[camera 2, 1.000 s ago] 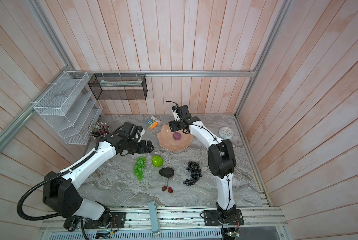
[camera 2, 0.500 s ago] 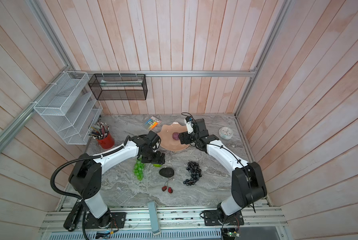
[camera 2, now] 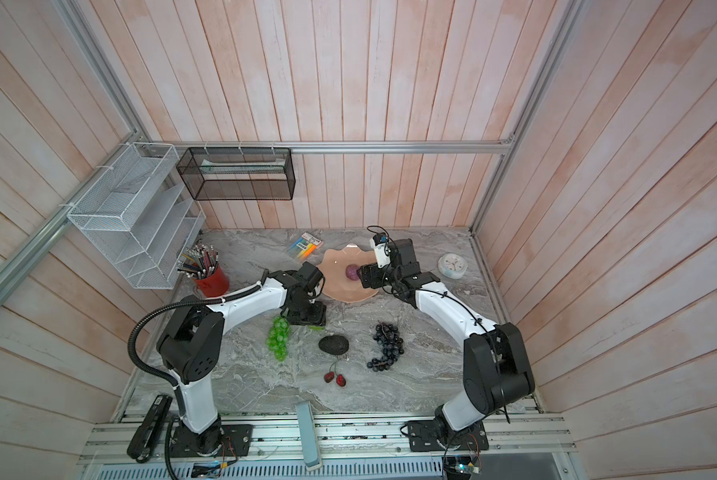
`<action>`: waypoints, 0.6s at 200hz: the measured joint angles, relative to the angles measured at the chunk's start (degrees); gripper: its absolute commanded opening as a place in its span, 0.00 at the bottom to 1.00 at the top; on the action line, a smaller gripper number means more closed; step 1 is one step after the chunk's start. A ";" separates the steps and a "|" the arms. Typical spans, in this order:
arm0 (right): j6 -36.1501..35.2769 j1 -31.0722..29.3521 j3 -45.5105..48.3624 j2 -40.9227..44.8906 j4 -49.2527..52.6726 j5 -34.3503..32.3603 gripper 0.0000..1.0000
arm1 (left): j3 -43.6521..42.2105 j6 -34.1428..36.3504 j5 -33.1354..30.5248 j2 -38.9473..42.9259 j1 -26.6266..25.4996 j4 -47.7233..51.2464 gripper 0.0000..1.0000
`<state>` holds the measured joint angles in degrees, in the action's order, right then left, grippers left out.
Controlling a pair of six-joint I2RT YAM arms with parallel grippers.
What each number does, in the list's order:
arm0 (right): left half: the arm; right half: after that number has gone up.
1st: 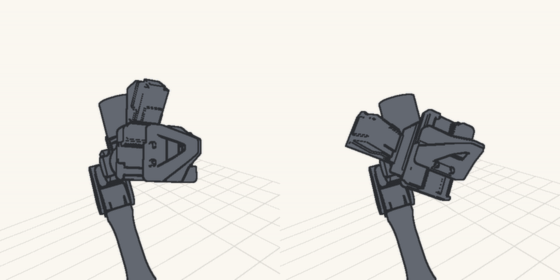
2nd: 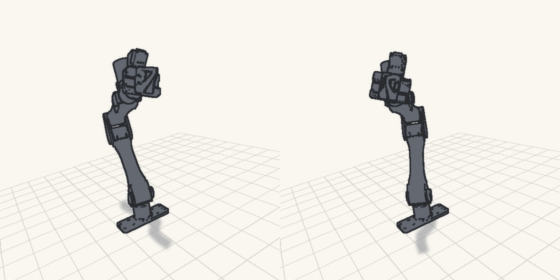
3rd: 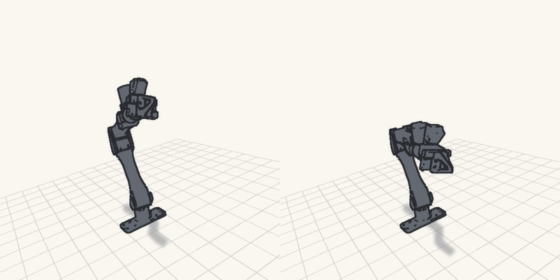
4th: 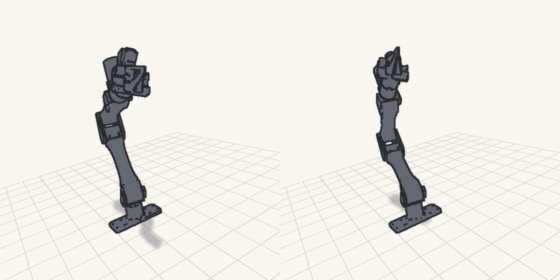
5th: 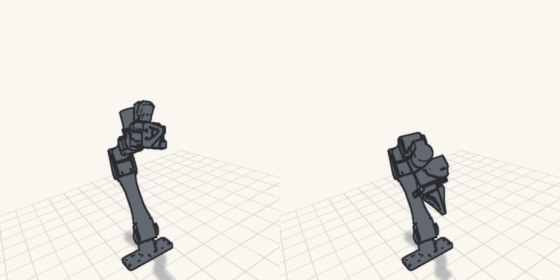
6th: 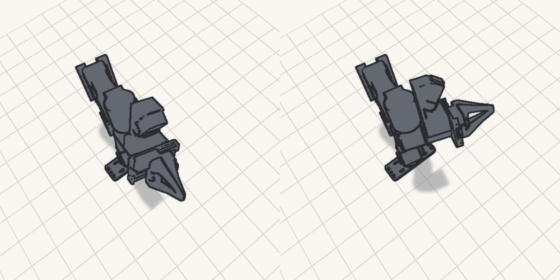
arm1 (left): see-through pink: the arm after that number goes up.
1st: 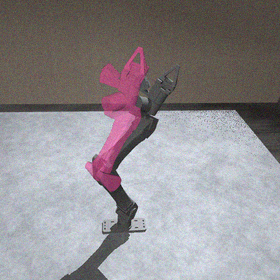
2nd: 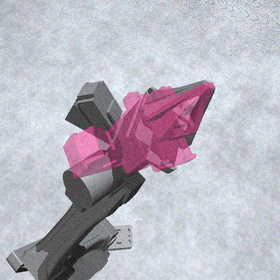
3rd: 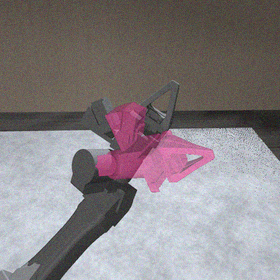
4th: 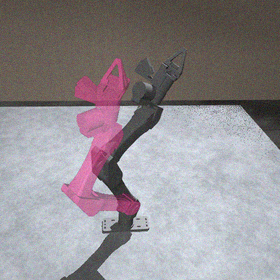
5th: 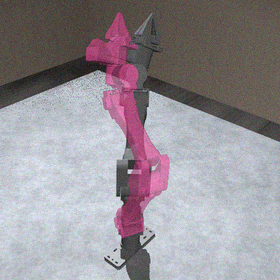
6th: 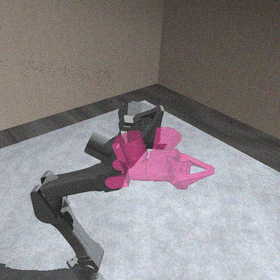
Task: Place and organize the fake fruits in the fruit bowl
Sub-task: 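Grasp the lime-green custard apple with the left gripper and lift it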
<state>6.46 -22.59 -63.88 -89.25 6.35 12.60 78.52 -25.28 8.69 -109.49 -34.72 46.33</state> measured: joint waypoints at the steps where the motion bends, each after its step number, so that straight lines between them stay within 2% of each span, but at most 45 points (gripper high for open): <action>1: 0.00 0.00 0.00 0.00 -0.02 0.02 0.83 | 0.00 -0.04 0.00 0.00 0.04 -0.11 0.66; 10: 0.00 0.04 0.00 -0.11 -0.11 0.22 0.83 | -0.22 -0.02 0.02 0.00 0.33 -0.59 0.68; 28: 0.00 0.02 -0.02 -0.24 -0.20 0.52 0.83 | -1.33 0.02 -0.02 0.42 0.70 -1.84 0.81; 40: 0.00 0.02 -0.02 -0.26 -0.24 0.61 0.83 | -2.21 0.22 -0.02 0.68 0.83 -2.47 0.84; 103: -0.04 0.02 -0.02 -0.61 -0.26 1.46 0.82 | -1.95 0.50 -0.17 0.74 2.62 -5.44 0.86; 120: -0.04 0.04 -0.02 -0.68 -0.17 1.51 0.82 | -1.31 0.83 -0.11 0.74 3.17 -5.90 0.82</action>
<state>6.42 -22.55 -63.90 -89.93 6.17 14.11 77.21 -24.45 8.58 -108.75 -31.55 40.42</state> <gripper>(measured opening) 0.821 0.843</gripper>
